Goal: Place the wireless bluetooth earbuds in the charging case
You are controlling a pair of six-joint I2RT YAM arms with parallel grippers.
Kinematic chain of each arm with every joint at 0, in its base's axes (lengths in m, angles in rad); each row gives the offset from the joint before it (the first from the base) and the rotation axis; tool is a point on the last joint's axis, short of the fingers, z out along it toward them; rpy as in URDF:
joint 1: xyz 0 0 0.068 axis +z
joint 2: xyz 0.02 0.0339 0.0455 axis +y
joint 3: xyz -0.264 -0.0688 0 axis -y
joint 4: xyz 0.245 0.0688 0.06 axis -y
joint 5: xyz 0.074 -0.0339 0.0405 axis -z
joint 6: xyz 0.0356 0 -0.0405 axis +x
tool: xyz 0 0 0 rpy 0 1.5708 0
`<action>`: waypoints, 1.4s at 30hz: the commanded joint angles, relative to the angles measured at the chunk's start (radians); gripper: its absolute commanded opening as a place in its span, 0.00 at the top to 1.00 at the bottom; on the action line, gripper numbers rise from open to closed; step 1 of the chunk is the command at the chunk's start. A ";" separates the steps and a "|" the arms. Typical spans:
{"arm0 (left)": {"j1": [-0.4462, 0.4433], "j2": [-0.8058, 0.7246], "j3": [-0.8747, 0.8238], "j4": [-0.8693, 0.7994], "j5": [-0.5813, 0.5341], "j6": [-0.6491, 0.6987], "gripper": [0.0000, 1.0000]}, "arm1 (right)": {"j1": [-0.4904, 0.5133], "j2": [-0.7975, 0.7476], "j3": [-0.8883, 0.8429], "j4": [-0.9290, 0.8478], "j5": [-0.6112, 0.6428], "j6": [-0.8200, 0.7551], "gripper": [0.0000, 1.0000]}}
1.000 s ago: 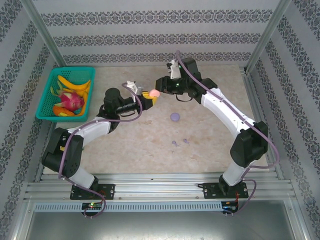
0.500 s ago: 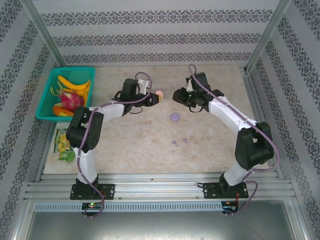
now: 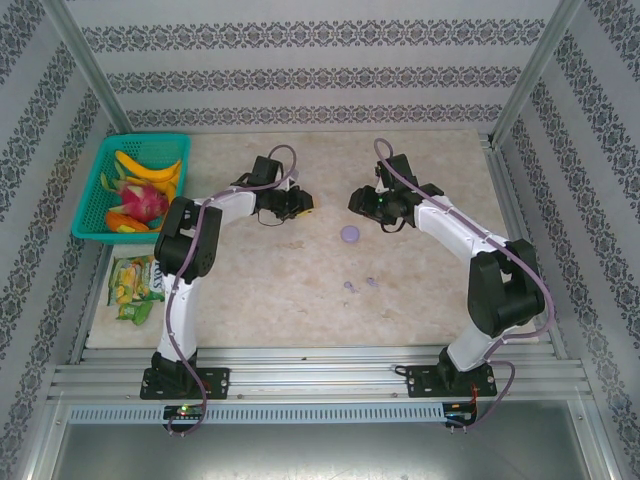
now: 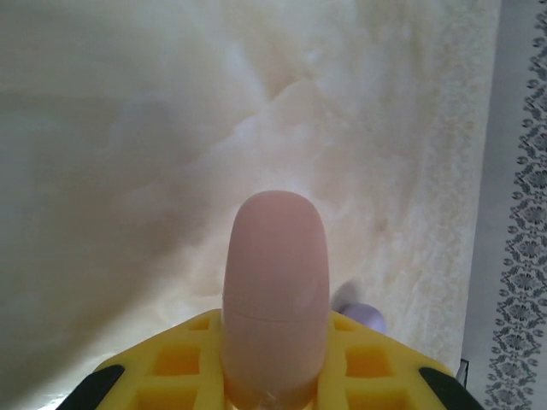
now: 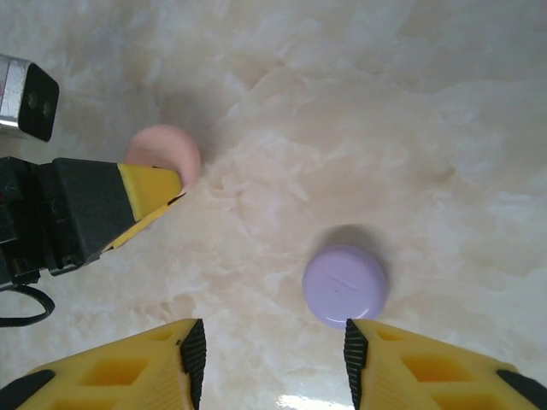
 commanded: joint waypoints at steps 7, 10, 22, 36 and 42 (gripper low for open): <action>0.032 0.041 0.026 -0.065 0.016 -0.034 0.70 | 0.043 0.050 -0.014 -0.086 0.148 0.035 0.40; 0.044 0.039 0.024 -0.076 0.018 -0.021 0.58 | 0.055 0.051 -0.017 -0.101 0.182 0.036 0.33; 0.131 -0.170 -0.074 -0.133 -0.026 0.070 0.00 | 0.125 0.019 0.023 -0.211 0.289 0.048 0.25; 0.147 -0.632 -0.167 -0.232 -0.335 0.214 0.00 | 0.197 0.115 0.141 -0.328 0.454 0.166 0.02; 0.177 -0.741 -0.282 -0.166 -0.566 0.043 0.00 | 0.192 0.239 0.259 -0.390 0.402 0.253 0.06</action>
